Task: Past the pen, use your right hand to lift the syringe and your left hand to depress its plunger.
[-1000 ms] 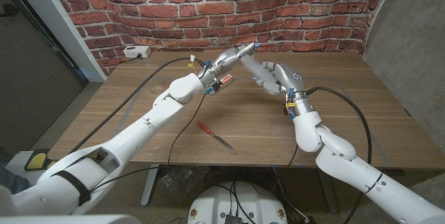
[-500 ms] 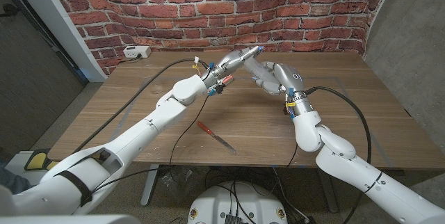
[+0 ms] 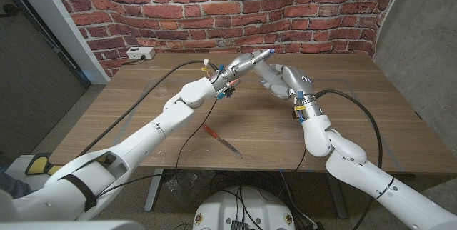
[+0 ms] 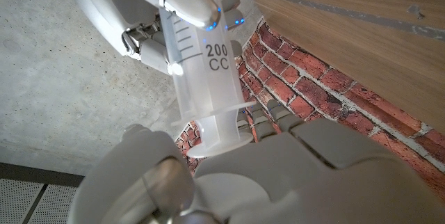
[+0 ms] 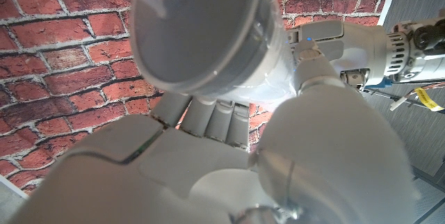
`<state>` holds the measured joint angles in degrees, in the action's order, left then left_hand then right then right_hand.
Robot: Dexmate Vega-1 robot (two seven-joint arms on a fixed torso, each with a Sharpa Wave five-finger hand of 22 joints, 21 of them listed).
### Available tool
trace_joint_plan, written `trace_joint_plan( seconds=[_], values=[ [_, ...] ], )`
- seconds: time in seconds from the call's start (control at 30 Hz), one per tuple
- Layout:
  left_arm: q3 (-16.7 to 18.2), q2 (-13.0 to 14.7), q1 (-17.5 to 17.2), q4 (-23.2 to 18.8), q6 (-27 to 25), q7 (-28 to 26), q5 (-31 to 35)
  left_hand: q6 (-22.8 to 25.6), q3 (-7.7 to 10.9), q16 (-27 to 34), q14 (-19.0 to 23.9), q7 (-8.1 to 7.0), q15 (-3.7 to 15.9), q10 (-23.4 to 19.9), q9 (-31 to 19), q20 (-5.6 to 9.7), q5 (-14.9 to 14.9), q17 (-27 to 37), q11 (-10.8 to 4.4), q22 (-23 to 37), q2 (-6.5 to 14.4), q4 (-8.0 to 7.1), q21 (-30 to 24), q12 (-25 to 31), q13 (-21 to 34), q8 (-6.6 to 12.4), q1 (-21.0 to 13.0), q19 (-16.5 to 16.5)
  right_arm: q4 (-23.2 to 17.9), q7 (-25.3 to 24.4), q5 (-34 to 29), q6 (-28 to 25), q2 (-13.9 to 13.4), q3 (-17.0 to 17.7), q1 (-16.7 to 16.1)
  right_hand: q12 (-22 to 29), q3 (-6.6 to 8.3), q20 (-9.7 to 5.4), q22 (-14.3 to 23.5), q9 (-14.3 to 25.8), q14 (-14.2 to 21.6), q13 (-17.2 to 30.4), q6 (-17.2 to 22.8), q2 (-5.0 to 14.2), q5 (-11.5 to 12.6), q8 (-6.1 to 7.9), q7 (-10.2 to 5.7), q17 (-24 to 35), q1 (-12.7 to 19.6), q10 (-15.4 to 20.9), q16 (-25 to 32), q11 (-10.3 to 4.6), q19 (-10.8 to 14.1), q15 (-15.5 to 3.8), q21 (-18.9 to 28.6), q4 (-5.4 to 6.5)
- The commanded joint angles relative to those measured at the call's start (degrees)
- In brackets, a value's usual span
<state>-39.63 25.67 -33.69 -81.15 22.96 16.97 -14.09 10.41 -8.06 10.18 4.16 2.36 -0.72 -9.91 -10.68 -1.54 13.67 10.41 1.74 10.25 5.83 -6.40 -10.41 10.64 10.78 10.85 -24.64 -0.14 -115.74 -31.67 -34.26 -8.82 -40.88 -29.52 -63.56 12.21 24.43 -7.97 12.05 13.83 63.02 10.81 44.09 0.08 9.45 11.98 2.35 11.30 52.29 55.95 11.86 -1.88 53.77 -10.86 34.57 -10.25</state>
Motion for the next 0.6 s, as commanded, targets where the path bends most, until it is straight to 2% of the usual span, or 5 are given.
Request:
trace_joint_plan(
  seconds=[0.03,0.37,0.4,0.6],
  values=[
    [-0.3,0.1,-0.1,-0.4,-0.8,-0.2,0.6,0.0,-0.4,0.4,-0.1,-0.26,-0.15,0.1,-0.1,-0.07,0.2,0.1,-0.05,0.1,0.4,-0.11,-0.6,0.6,0.1,0.22,-0.2,-0.4,0.2,-0.6,0.7,0.6,0.1,0.4,-0.4,-0.1,4.56,-4.43,0.1,0.0,-0.2,0.3,8.7,9.84,0.3,0.48,-8.19,0.2,9.3,3.9,0.2,-3.31,0.0,-2.08,0.5,4.12],
    [0.0,0.3,-0.2,-0.5,-0.7,-0.6,0.5,-0.1,-0.5,0.4,-0.1,-0.28,-0.17,0.2,-0.1,-0.11,0.2,0.1,-0.04,0.1,0.4,-0.12,-0.7,0.6,0.1,0.24,-0.2,-0.5,0.7,-0.7,0.6,0.7,0.1,0.4,-0.1,-0.1,4.55,-4.42,0.1,0.1,-0.1,0.3,8.7,9.86,0.3,0.44,-8.25,0.3,9.3,3.9,0.3,-3.72,-0.1,-2.07,0.8,4.14],
    [0.1,0.4,-0.3,-0.6,-0.6,-0.7,0.5,-0.1,-0.51,0.4,-0.1,-0.25,-0.15,0.2,-0.1,-0.12,0.2,0.1,-0.02,0.1,0.4,-0.12,-0.7,0.6,0.1,0.25,-0.2,-0.5,0.6,-0.7,0.6,0.6,0.1,0.4,-0.1,-0.1,4.54,-4.4,0.0,0.1,0.0,0.3,8.7,9.83,0.3,0.43,-8.23,0.3,9.3,3.9,0.3,-3.24,-0.1,-2.13,0.9,4.12],
    [0.5,0.6,-0.4,-0.9,-0.4,-1.1,0.5,-0.2,-0.55,0.4,-0.1,-0.33,-0.18,0.2,-0.1,-0.14,0.2,0.1,0.02,0.1,0.4,-0.12,-0.7,0.7,0.1,0.22,-0.2,-0.5,0.5,-0.7,0.5,0.3,0.0,0.6,-0.3,-0.1,4.53,-4.4,0.0,0.1,0.0,0.3,8.8,9.85,0.4,0.42,-8.2,0.3,9.3,4.0,0.3,-3.73,-0.2,-2.08,1.1,4.13]
  ],
)
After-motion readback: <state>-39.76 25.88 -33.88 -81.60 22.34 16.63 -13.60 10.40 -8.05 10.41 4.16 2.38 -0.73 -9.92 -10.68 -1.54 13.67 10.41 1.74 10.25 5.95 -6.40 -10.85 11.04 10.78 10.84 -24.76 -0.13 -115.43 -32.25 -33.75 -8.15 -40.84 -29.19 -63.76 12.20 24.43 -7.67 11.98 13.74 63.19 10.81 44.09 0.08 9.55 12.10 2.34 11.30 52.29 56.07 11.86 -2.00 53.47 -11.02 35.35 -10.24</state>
